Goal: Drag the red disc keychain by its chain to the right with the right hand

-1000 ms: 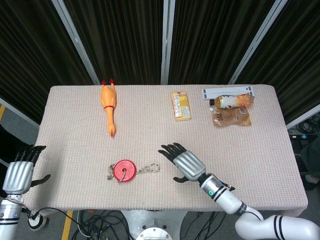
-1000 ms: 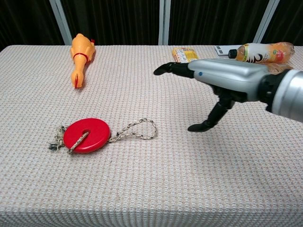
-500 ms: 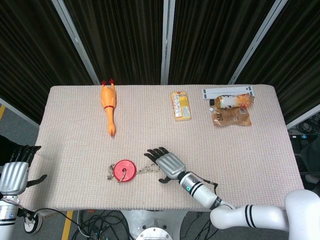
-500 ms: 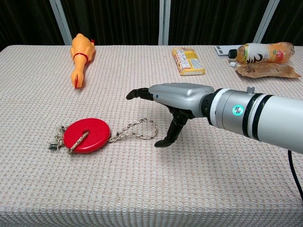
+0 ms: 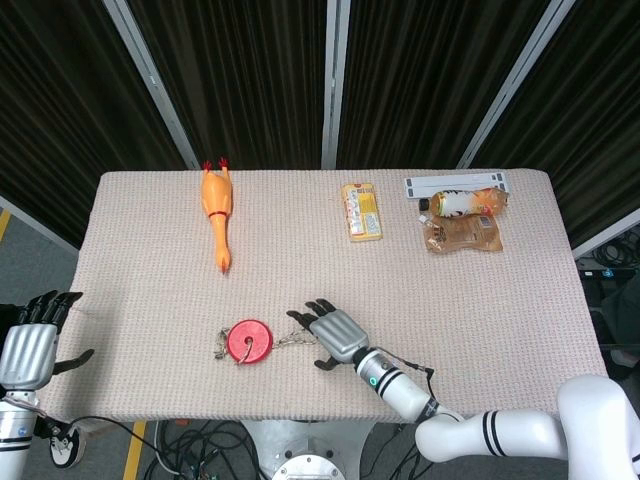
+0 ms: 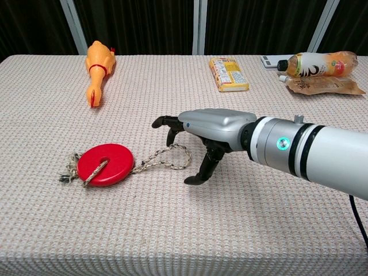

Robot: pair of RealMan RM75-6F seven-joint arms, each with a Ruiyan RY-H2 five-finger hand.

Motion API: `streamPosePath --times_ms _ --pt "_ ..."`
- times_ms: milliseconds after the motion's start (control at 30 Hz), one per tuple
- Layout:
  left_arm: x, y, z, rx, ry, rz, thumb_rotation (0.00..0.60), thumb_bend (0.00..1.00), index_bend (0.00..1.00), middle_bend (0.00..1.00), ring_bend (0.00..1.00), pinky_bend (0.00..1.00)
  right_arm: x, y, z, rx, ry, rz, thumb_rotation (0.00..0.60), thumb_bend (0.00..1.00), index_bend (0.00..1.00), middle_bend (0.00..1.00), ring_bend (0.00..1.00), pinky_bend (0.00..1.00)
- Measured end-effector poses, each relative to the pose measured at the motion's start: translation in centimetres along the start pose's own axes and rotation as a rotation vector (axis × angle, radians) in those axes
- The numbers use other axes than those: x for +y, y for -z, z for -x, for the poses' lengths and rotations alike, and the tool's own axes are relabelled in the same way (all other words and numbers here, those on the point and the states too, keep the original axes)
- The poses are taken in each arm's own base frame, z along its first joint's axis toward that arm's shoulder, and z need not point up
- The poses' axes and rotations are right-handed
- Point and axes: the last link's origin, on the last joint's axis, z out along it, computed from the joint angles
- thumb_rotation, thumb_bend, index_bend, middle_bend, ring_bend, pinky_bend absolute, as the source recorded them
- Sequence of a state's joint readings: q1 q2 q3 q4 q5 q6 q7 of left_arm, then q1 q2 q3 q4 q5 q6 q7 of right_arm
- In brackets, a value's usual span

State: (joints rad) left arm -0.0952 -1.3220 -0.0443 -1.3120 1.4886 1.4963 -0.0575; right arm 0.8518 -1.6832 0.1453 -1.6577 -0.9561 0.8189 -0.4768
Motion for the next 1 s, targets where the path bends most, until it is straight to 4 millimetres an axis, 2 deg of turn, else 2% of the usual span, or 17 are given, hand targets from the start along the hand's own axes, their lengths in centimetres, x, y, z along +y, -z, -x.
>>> streamPosePath --times_ms 167,367,700,1000 --pt "0.0 0.0 0.0 0.001 0.001 0.000 0.600 0.02 0.17 0.17 0.10 0.14 -0.2 -0.2 0.3 0.000 -0.009 -0.004 0.600 0.17 0.00 0.26 0.00 0.00" --pt "-0.3 0.2 0.0 0.002 0.000 -0.009 0.600 0.02 0.17 0.17 0.10 0.14 -0.5 -0.4 0.5 0.012 -0.014 -0.005 0.600 0.26 0.17 0.32 0.00 0.00" --pt "-0.5 0.2 0.0 0.003 0.005 -0.011 0.600 0.02 0.17 0.17 0.10 0.14 -0.5 -0.7 0.9 0.030 -0.003 0.018 0.600 0.34 0.29 0.42 0.00 0.00" --pt "-0.5 0.2 0.1 0.003 0.006 -0.012 0.600 0.02 0.17 0.17 0.10 0.14 -0.3 -0.7 1.1 0.043 0.007 0.040 0.600 0.37 0.41 0.53 0.08 0.00"
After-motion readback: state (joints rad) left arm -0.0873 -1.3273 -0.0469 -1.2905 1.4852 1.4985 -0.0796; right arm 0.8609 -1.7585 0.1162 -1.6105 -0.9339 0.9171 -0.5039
